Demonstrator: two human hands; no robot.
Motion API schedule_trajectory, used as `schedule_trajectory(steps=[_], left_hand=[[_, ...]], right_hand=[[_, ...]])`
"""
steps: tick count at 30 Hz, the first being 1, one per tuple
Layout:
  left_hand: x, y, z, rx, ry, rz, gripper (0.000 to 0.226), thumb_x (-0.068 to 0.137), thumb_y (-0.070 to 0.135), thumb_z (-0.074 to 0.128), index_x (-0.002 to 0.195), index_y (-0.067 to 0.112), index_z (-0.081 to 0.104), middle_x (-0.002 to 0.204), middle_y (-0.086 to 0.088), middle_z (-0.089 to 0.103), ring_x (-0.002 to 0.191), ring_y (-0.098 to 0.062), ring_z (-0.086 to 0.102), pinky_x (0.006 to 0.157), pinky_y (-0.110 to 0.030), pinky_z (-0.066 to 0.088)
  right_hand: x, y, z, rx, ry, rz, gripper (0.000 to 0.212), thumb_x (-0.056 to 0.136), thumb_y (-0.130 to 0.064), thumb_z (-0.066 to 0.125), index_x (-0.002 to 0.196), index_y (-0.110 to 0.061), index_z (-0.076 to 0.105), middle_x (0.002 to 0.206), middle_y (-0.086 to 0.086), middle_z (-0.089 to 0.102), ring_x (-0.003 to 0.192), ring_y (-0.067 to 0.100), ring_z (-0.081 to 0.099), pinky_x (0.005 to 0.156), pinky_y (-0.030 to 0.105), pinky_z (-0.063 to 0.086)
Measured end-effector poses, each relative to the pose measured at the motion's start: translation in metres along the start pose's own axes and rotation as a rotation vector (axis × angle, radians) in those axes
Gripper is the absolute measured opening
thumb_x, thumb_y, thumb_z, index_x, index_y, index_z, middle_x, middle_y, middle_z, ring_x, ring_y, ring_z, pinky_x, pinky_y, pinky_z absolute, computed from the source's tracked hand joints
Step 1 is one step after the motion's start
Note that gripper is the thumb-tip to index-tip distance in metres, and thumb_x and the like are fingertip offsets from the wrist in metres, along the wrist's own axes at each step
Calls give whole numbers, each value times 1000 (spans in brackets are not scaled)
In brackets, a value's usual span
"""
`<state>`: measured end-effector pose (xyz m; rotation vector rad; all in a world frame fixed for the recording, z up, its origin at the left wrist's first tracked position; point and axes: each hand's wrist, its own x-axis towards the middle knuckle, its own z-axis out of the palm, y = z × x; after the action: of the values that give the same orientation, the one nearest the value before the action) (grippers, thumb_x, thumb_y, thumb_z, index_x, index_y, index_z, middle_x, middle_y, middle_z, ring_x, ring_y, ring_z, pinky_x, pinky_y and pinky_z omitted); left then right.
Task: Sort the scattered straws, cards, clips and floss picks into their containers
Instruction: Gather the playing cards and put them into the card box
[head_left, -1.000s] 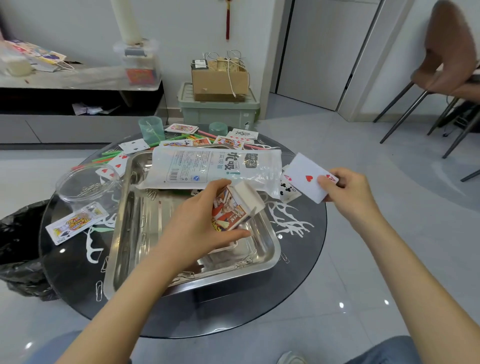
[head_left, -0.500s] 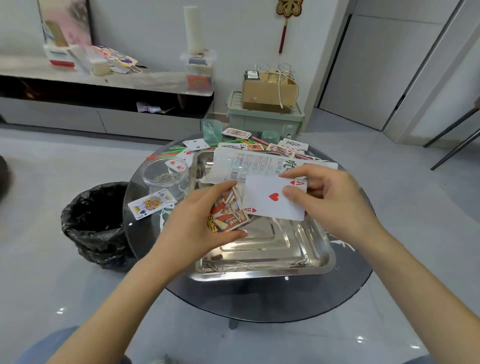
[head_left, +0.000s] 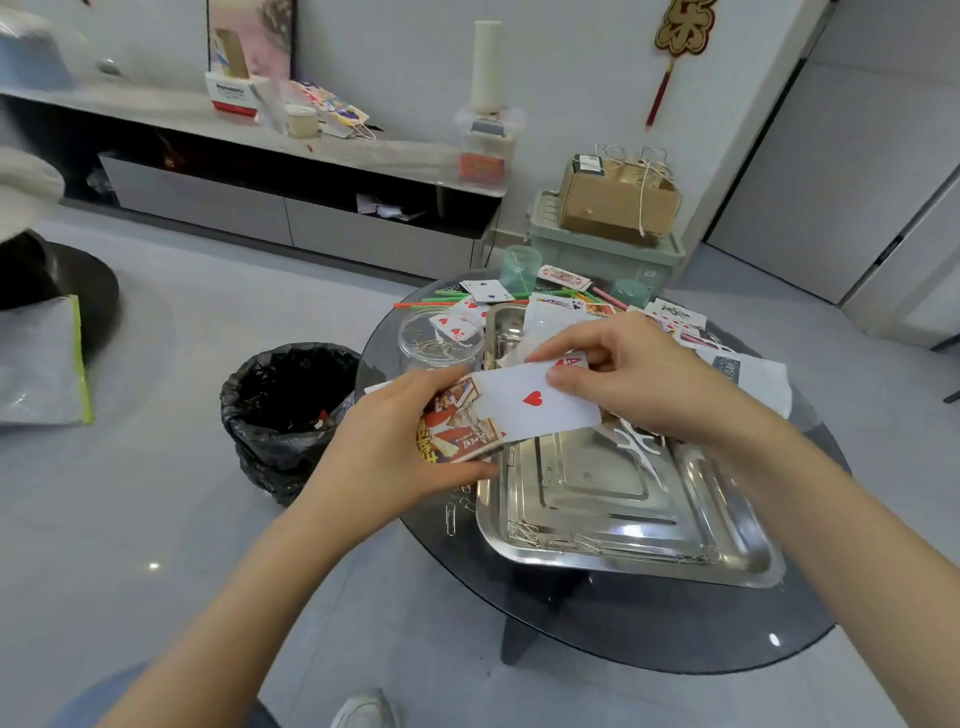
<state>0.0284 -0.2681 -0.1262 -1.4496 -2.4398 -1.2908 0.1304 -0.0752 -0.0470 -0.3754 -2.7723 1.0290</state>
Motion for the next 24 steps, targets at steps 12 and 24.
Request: schedule_trajectory(steps=[12,24], left_hand=[[1,0,-7,-67,93,-62,80,58,46,84,128,21,56,100,19,56,95,-3,56,86,-22,48],[-3,-52,-22,74,157,-203,81,62,57,73,136,41,43,107,11,59,95,-9,57,82,-30,48]], right_hand=[[18,-28,47,97,311,26,27,71,-26,81,80,-24,55,73,-2,66,68,8,63,61,22,52],[25,-42,104,49,40,-169,30,101,-23,38,127,-17,52,91,-9,64,82,1,55,75,6,37]])
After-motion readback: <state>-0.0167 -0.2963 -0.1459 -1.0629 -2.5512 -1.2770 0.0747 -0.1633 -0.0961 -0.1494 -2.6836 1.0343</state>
